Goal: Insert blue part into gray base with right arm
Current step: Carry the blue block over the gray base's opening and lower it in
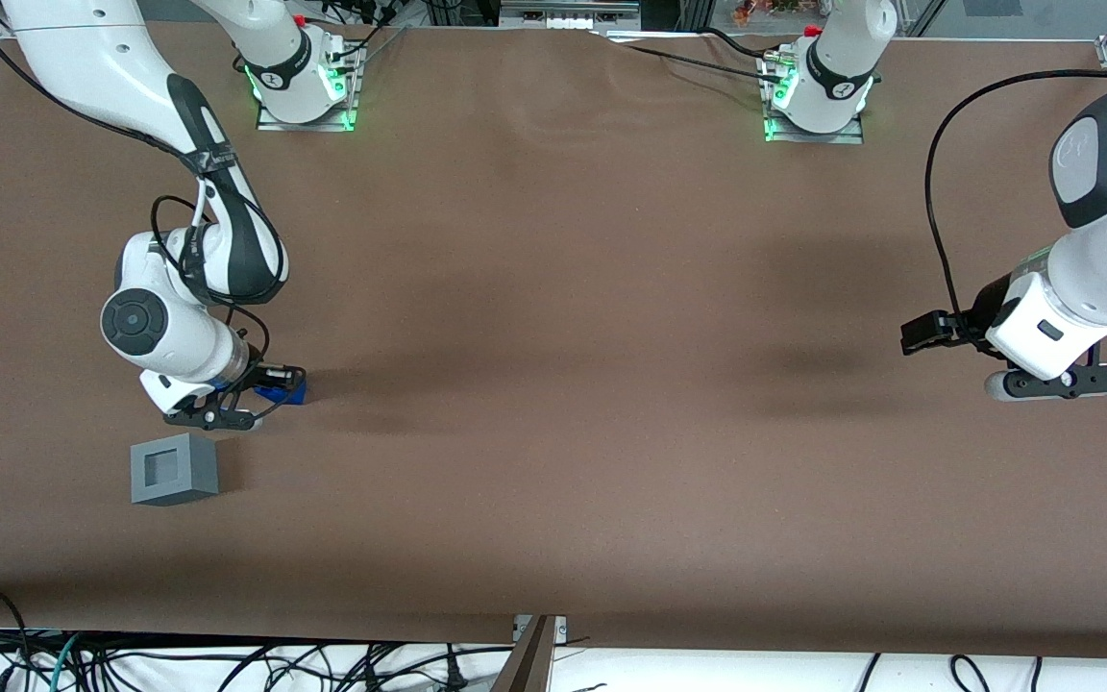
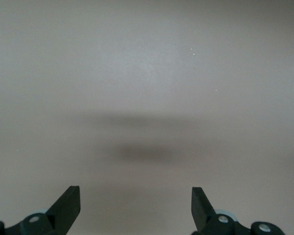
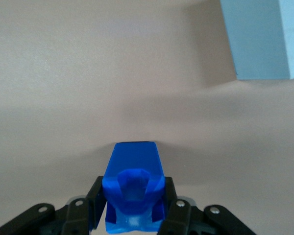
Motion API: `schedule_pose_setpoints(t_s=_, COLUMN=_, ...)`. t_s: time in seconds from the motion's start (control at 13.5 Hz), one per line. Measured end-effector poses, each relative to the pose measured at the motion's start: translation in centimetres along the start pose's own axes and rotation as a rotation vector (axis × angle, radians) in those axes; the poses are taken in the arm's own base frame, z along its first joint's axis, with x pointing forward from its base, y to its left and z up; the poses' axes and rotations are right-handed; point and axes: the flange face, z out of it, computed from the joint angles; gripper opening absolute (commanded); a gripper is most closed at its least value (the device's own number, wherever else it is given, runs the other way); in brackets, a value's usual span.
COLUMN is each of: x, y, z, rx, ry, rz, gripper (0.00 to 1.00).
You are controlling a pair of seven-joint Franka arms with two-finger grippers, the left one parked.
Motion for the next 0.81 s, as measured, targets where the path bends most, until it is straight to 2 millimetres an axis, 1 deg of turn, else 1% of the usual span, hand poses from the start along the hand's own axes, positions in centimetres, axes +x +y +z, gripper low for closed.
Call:
schedule_pose_setpoints(t_s=0.07, x=0.2, y=0.0, z=-0.7, rx=0.003, ry=0.014, rz=-0.005, gripper=0.29)
schedule_pose_setpoints(t_s=0.15, x=0.6, y=0.0, z=-1.9, rx=0.007, ry=0.036, rz=-0.024, gripper=0.29)
schedule_pose_setpoints(t_s=0.3, x=1.9, y=0.3, z=-5.3, rx=0.011, ry=0.091, rz=-0.09, gripper=0.29)
schedule_pose_setpoints(t_s=0.37, x=2.7, y=1.2, z=-7.0, rx=0.009, ry=0.112, rz=-0.124, gripper=0.29)
schedule_pose_setpoints(t_s=0.44, x=3.5, y=2.9, z=-8.7, rx=0.006, ry=0.127, rz=-0.151, gripper=0.29)
schedule_pose_setpoints(t_s=0.59, x=4.8, y=7.7, z=-10.8, rx=0.022, ry=0.146, rz=-0.189, gripper=0.29)
schedule_pose_setpoints(t_s=0.67, x=5.2, y=10.0, z=-11.4, rx=0.035, ry=0.155, rz=-0.205, gripper=0.29)
schedule_pose_setpoints(t_s=0.74, x=5.5, y=11.8, z=-11.5, rx=0.04, ry=0.159, rz=-0.219, gripper=0.29)
schedule_pose_setpoints(t_s=0.81, x=5.7, y=13.0, z=-11.1, rx=0.039, ry=0.157, rz=-0.233, gripper=0.29)
